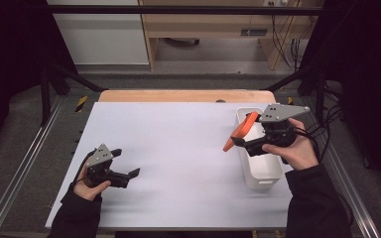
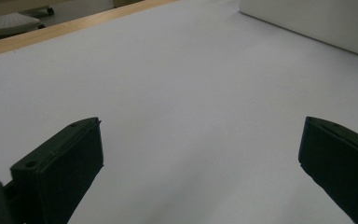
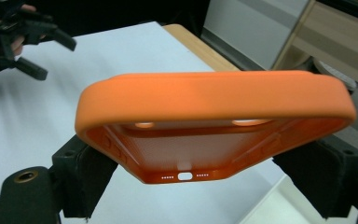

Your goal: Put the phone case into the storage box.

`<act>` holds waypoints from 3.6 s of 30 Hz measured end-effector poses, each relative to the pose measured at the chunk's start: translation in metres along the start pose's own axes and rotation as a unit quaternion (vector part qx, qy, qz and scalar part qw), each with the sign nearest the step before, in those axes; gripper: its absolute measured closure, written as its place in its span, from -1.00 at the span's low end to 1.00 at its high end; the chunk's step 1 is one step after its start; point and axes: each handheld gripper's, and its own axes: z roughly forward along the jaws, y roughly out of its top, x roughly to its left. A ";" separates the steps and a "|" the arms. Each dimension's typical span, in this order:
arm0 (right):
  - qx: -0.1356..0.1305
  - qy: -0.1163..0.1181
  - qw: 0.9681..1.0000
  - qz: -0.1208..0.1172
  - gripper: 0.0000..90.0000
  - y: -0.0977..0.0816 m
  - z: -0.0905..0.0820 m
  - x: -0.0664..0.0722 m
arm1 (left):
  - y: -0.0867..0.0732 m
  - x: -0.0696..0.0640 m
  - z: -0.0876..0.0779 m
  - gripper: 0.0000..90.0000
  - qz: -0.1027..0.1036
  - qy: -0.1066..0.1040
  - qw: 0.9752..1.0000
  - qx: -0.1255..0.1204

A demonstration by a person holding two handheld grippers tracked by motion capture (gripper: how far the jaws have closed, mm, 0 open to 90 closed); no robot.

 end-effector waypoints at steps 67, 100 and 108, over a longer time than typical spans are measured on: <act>0.060 -0.241 0.948 0.199 -0.66 0.004 0.041 -0.085 | -0.003 0.001 0.004 -1.00 0.009 -0.012 1.000 0.004; 0.098 -0.285 0.918 0.258 -0.66 -0.007 0.074 -0.106 | -0.003 0.001 0.005 -1.00 0.012 -0.015 1.000 0.003; 0.108 -0.291 0.913 0.264 -0.66 -0.011 0.083 -0.111 | -0.003 0.001 0.005 -1.00 0.012 -0.016 1.000 0.002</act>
